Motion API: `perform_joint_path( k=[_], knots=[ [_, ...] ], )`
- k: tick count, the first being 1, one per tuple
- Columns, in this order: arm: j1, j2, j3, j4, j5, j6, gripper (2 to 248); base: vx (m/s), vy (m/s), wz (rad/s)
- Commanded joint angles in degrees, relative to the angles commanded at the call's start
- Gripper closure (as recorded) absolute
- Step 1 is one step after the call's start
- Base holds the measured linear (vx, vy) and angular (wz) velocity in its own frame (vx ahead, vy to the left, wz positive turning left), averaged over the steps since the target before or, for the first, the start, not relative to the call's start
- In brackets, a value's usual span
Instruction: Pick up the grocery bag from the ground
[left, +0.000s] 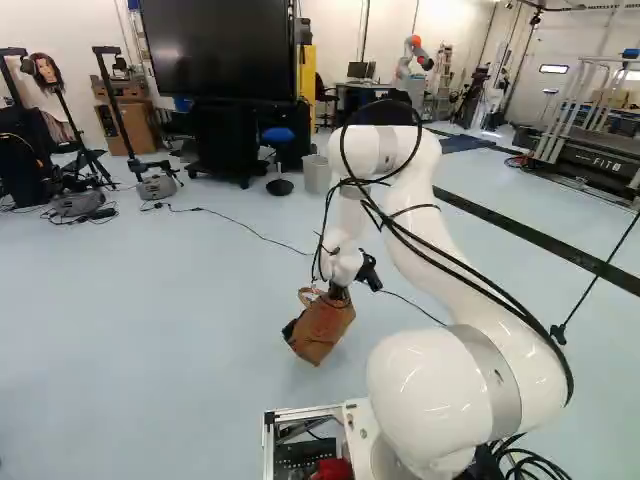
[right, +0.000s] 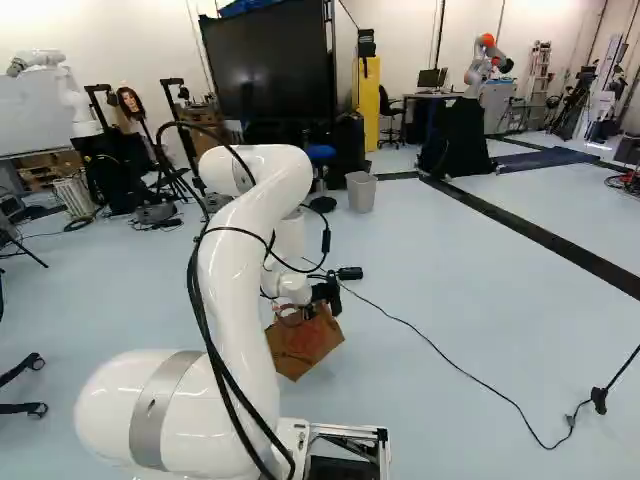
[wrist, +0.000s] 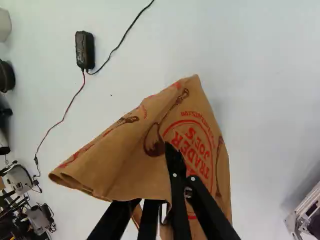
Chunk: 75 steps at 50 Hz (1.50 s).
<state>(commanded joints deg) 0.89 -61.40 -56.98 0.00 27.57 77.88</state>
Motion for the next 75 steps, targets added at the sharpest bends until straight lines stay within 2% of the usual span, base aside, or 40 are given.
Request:
perform_joint_path(
  k=[75],
  knots=[
    [1.56, 18.90, 16.04, 0.00, 0.00, 0.00, 226, 0.000, 0.000, 0.000]
  ],
)
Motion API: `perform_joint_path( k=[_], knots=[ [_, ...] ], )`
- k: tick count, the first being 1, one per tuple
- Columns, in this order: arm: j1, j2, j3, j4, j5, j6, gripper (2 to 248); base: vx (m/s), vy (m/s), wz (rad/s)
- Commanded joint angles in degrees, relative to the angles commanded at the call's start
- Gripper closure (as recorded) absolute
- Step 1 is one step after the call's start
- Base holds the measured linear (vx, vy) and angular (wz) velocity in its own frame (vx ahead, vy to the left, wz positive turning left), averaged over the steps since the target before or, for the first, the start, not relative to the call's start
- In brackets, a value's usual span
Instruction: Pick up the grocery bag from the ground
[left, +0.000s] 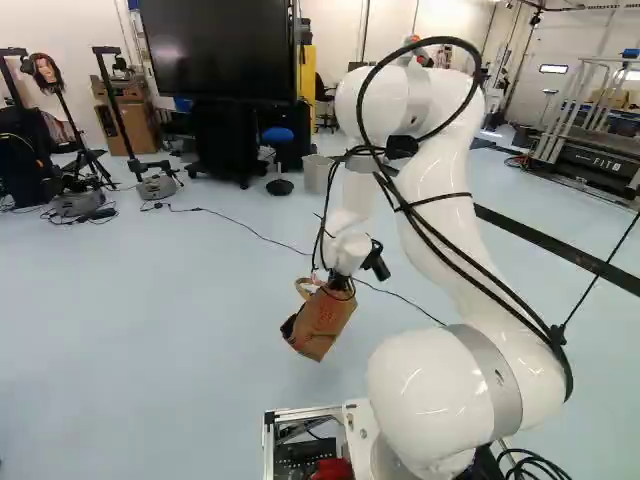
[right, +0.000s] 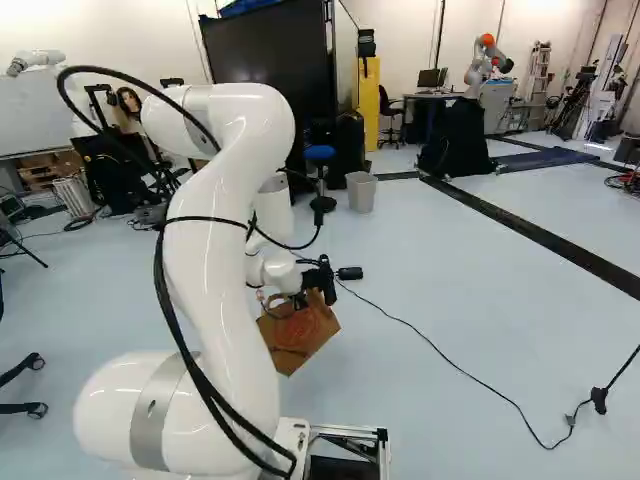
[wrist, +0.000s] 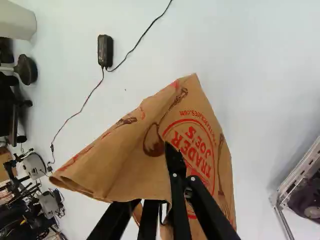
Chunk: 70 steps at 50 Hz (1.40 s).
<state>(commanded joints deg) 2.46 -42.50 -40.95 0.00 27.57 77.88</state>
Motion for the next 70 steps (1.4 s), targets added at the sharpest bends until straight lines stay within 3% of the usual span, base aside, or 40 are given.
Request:
perform_joint_path(
  k=[41, 70],
  knots=[
    [0.14, 11.45, 8.49, 0.00, -0.14, 0.00, 226, 0.000, 0.000, 0.000],
    [0.24, 20.28, 14.40, 0.00, -3.45, 0.00, 226, 0.000, 0.000, 0.000]
  ],
)
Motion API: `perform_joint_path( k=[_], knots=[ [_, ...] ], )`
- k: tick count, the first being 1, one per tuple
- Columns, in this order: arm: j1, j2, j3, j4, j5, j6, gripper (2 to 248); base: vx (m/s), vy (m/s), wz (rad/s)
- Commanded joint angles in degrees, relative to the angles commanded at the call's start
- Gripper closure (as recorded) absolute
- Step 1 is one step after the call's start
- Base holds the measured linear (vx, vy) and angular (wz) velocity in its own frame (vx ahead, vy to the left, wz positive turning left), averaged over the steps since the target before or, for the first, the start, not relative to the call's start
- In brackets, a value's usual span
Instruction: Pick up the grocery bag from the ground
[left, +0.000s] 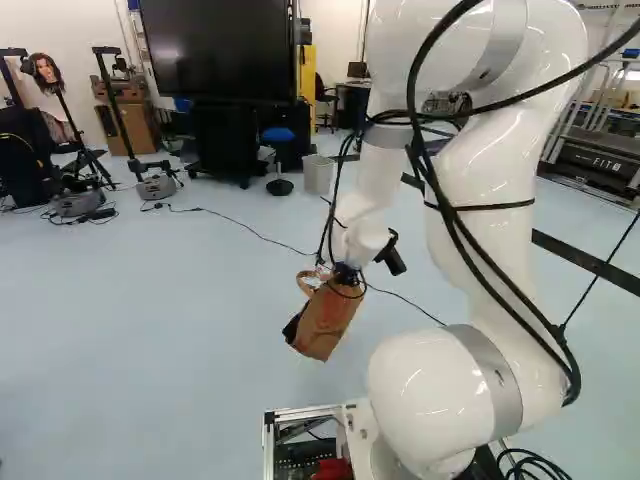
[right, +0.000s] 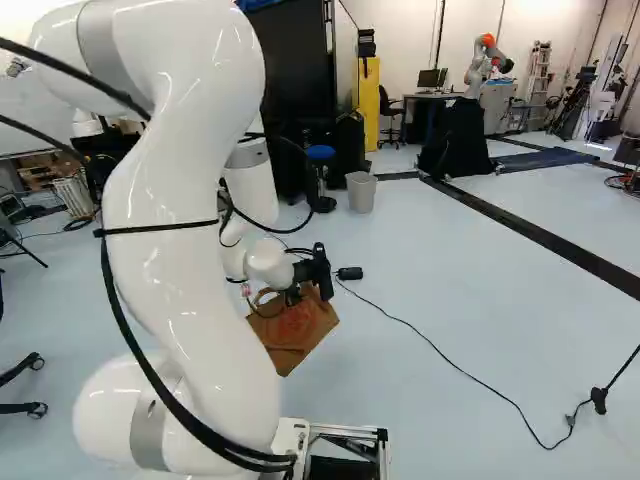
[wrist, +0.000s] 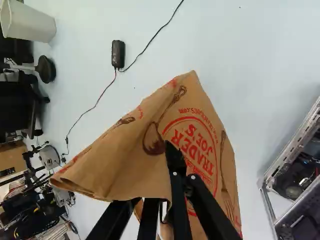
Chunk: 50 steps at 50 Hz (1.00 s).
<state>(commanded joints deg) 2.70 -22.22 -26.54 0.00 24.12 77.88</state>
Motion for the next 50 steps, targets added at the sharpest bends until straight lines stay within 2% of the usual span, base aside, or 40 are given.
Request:
perform_joint_path(
  k=[50],
  knots=[
    [0.20, 17.80, 10.52, 0.00, -7.08, 0.00, 226, 0.000, 0.000, 0.000]
  ],
)
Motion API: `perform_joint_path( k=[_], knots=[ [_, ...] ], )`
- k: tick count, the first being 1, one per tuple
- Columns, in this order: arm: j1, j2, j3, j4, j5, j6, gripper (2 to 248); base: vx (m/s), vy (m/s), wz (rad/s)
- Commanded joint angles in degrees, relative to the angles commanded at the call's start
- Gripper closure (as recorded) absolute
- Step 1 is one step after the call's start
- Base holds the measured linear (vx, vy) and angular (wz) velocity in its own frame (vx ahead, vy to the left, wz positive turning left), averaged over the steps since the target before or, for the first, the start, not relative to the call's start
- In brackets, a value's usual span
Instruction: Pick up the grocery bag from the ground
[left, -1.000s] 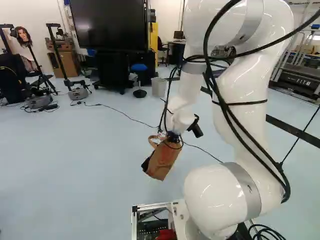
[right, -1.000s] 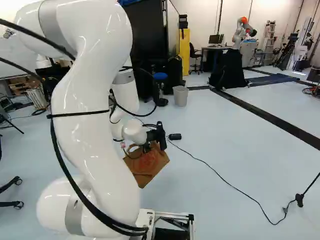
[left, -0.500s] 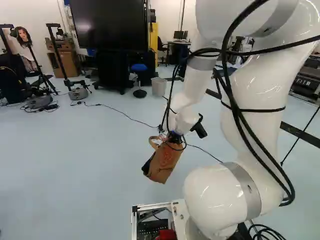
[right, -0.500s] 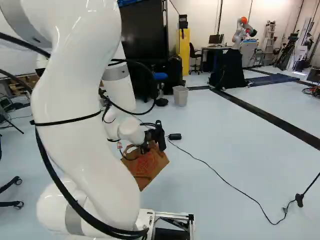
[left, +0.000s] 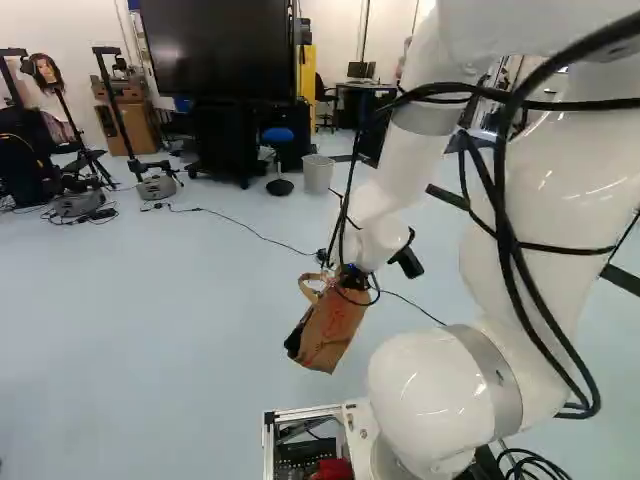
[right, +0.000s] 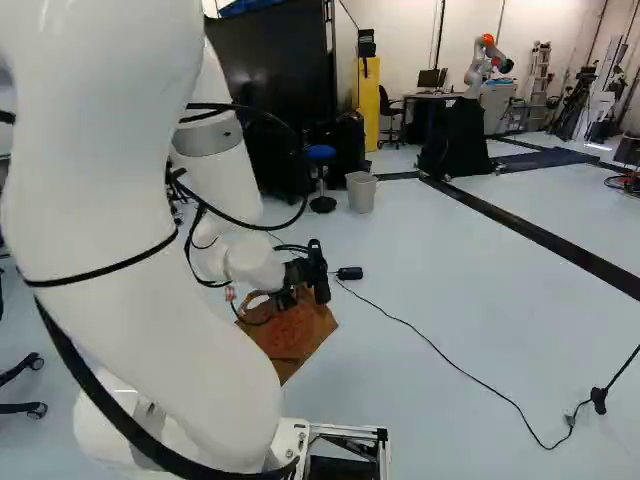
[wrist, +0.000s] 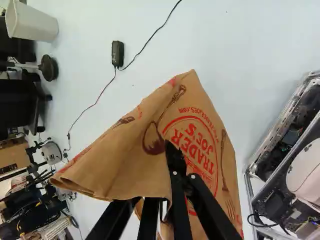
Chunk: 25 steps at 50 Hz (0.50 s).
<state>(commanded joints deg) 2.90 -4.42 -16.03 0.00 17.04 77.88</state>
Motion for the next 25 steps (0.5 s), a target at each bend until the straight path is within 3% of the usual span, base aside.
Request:
perform_joint_path(
  k=[16, 25],
  knots=[
    [0.07, 6.64, 3.53, 0.00, -1.37, 0.00, 226, 0.000, 0.000, 0.000],
    [0.10, 8.09, 4.39, 0.00, -1.39, 0.00, 226, 0.000, 0.000, 0.000]
  ],
)
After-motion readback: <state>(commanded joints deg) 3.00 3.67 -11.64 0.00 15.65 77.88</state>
